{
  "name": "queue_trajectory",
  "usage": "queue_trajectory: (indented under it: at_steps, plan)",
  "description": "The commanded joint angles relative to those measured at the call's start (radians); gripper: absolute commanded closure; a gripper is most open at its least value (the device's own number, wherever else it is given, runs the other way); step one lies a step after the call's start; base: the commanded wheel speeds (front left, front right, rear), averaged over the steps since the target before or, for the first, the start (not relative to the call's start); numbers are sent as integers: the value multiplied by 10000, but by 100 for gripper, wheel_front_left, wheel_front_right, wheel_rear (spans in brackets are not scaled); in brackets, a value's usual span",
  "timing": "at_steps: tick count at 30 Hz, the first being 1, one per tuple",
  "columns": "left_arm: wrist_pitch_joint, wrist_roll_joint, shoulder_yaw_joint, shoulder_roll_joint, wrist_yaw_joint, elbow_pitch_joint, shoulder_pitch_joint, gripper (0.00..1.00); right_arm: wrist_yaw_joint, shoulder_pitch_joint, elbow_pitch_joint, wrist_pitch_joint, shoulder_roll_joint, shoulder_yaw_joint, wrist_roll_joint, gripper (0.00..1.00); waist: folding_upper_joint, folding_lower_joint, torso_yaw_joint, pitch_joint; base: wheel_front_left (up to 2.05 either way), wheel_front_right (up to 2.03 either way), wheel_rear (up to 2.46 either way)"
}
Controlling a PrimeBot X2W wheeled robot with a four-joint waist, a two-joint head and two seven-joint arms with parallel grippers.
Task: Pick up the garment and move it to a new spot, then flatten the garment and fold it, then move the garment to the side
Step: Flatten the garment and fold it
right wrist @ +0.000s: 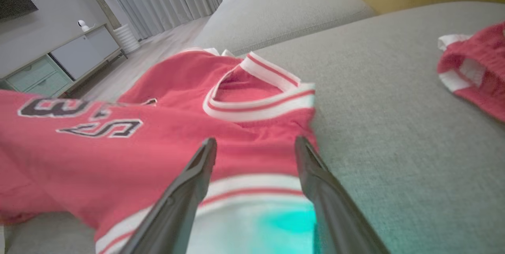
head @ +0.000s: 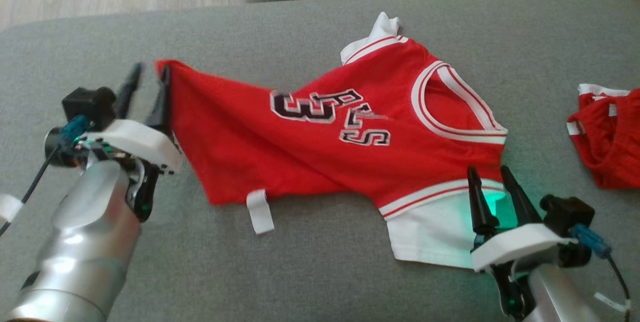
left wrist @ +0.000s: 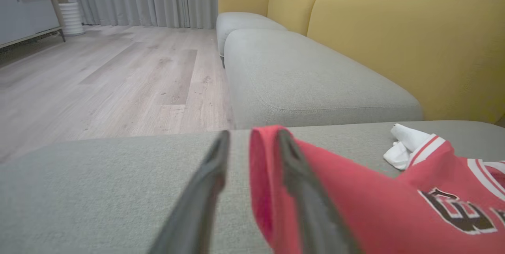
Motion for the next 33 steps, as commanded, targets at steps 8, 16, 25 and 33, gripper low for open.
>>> queue_trajectory:
  at_steps: [8,16,25,33]
  plan:
    - [-189,662,1827,230,981,-1504,1427,0,-7,-150,-970,-138,331,-285,-1111,0,0,-1,67,-536,0,0,0]
    - [-191,1984,3036,-754,1306,-3753,5316,0,-7,564,-1057,-138,458,-492,-2063,0,0,-1,281,-1265,0,0,0]
    - [-192,2855,3562,-1719,831,-4456,7259,0,-7,1007,-620,-139,470,-234,-1809,0,0,-1,455,-1631,0,0,0]
    - [-192,3205,3911,-1952,502,-4241,7286,0,-7,1076,-483,-139,471,-91,-1633,0,0,-1,381,-1658,0,0,0]
